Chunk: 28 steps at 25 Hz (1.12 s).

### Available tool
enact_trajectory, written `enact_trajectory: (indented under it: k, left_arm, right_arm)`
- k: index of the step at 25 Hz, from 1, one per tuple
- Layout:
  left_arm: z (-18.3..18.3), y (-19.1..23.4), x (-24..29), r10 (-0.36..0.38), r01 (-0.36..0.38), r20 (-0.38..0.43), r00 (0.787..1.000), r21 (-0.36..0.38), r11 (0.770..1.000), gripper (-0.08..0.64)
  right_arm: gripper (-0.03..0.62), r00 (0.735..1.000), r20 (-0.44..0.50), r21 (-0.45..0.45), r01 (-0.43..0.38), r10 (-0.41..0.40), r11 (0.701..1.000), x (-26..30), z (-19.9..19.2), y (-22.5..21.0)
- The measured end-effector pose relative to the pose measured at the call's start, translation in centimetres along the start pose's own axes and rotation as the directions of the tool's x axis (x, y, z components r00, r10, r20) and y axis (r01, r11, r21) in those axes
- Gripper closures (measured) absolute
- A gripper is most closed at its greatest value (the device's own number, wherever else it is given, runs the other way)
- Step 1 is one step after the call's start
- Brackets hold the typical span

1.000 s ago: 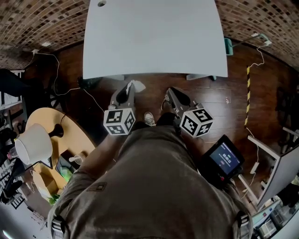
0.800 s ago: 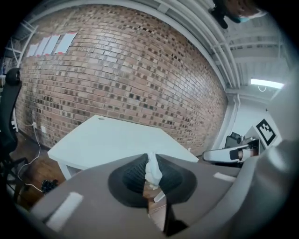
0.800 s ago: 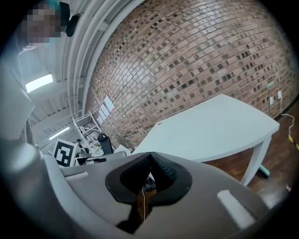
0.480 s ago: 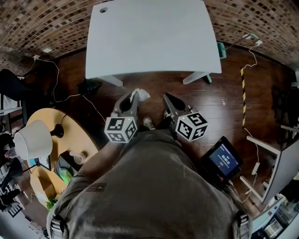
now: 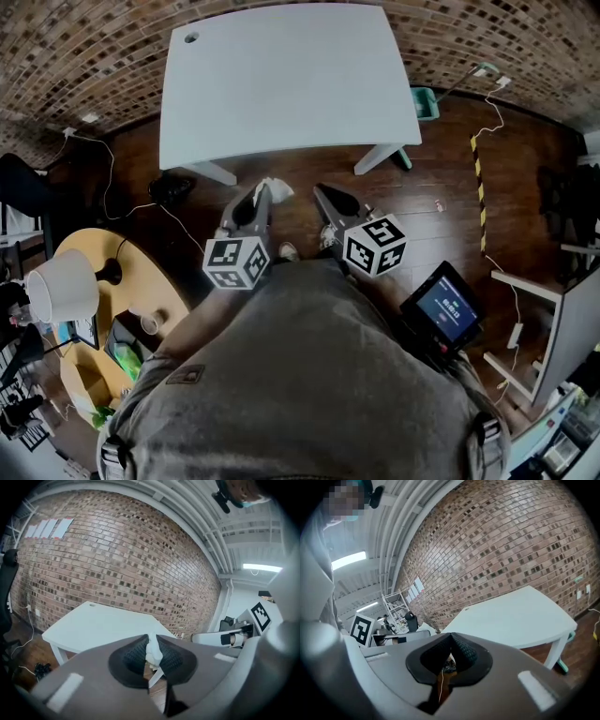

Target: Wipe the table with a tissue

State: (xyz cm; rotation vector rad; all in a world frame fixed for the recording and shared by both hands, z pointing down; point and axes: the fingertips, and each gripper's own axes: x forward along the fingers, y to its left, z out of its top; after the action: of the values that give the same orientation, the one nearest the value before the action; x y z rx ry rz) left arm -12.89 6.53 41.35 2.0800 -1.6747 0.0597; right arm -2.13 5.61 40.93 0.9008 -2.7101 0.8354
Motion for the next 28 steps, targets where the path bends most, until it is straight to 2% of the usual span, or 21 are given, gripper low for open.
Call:
enact_trajectory:
  k: [4,8,28]
  left_arm:
    - [0.2,-1.1,0.4,-0.009,0.009,0.010,1.000,0.012,1.000,0.532]
    - [0.3,-1.7,0.9,-0.012,0.012,0.012,1.000,0.001,1.000,0.532]
    - [0.2,-2.4,0.7,-0.001,0.001,0.003,1.000,-0.006,1.000,0.532]
  right_arm:
    - [0.580,1.000,0.012,-0.068,0.003,-0.002,0.998,-0.7,0.7,0.0]
    - [0.580,1.000,0.010,-0.095,-0.001,0.002,0.995,-1.3,0.9,0.0]
    - [0.580,1.000,0.005,-0.098,-0.005,0.005,0.995,-2.2,0.5,0.0]
